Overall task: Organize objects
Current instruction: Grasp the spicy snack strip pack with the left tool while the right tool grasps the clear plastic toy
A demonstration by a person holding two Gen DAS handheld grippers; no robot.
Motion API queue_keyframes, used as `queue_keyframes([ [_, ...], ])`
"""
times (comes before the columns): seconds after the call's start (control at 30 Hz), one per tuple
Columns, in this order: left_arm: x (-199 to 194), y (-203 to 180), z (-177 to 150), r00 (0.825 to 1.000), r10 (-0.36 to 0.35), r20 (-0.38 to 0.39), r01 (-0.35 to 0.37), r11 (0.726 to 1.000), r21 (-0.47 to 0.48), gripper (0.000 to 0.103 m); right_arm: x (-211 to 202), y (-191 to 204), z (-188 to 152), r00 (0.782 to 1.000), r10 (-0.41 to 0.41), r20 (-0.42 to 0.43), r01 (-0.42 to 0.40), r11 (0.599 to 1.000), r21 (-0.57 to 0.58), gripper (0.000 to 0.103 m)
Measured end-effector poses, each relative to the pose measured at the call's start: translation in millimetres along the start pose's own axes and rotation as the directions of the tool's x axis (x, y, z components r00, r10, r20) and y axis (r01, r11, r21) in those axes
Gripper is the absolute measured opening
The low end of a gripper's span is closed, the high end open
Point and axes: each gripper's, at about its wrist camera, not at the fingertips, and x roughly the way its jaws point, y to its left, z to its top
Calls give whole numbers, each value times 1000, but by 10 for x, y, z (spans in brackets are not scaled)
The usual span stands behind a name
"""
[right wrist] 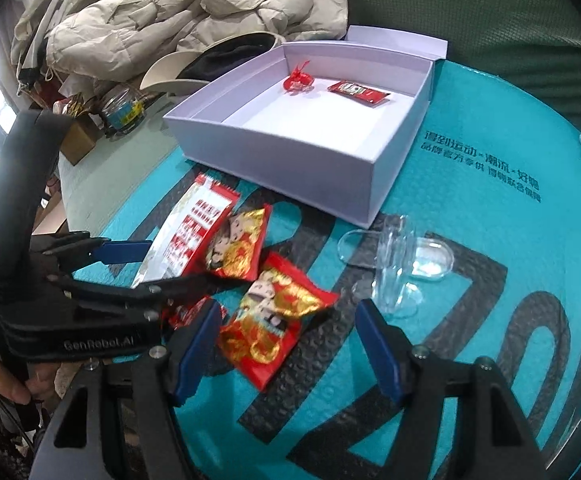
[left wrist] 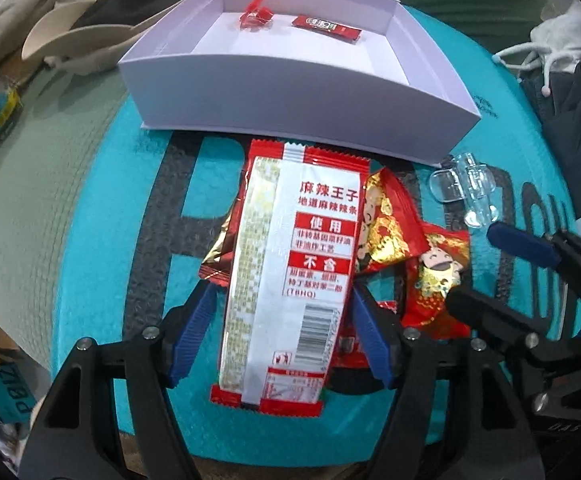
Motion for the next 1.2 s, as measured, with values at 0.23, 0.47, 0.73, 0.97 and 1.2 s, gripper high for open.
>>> queue_keyframes([
  [0.23,-44,181,14,999,4,33,-1,996,-93,50,-42,-120,42,998,-51,41,50,999,22,70],
  [0.47,-119,381,0,999,29,34,-20,975,-223,48,-15,-287,122,987,-149,66,144,987,72,70],
  [0.73,-198,542,-23,997,64,48,-48,959,-280,49,171,-328,165,981,-191,21,190,981,42,70],
  [0.97,-89,538,-8,997,77,31,-65,957,-284,49,326,-284,259,964,-265,3,265,962,-68,70],
  [1.2,-75,526,-2,997,77,30,-66,957,-283,49,358,-309,247,964,-264,19,265,962,-72,69],
])
